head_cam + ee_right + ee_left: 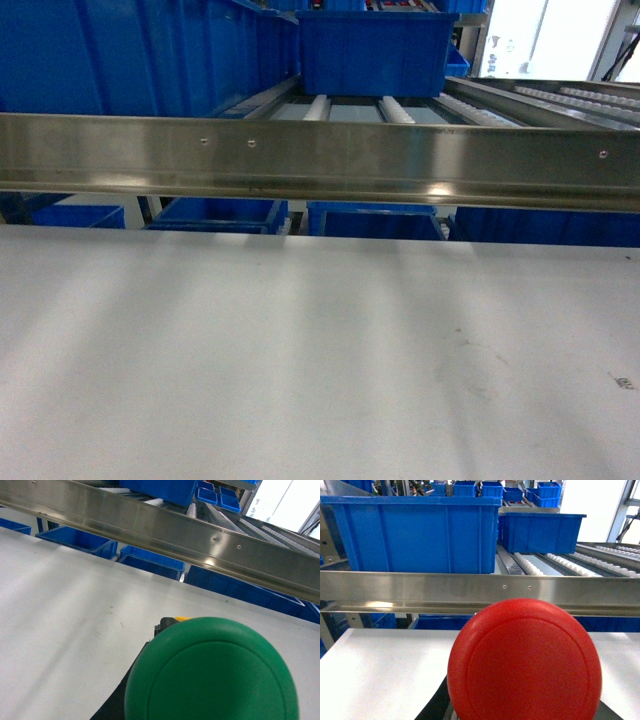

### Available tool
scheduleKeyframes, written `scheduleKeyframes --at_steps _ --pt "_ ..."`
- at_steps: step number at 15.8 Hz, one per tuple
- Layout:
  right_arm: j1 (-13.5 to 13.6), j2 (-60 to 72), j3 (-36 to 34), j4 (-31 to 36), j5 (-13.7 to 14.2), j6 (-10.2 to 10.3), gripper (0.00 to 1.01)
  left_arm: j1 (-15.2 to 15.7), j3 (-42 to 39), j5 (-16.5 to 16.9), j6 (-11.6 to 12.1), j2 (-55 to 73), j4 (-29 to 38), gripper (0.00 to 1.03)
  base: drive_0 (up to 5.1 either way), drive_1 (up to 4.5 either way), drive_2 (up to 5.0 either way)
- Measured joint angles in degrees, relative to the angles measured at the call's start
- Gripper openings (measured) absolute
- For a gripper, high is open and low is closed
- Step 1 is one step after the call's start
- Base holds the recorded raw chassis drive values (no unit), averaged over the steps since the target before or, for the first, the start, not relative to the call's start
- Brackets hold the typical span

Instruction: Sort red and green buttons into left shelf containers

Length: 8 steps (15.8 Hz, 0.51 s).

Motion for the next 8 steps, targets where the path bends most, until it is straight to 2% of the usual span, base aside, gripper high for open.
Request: scheduleKeyframes --at_steps 8 --pt "0.0 0.0 0.0 0.0 0.1 0.0 0.26 0.0 0.0 0.0 0.0 0.0 -0.1 0.26 -4.8 1.36 3.5"
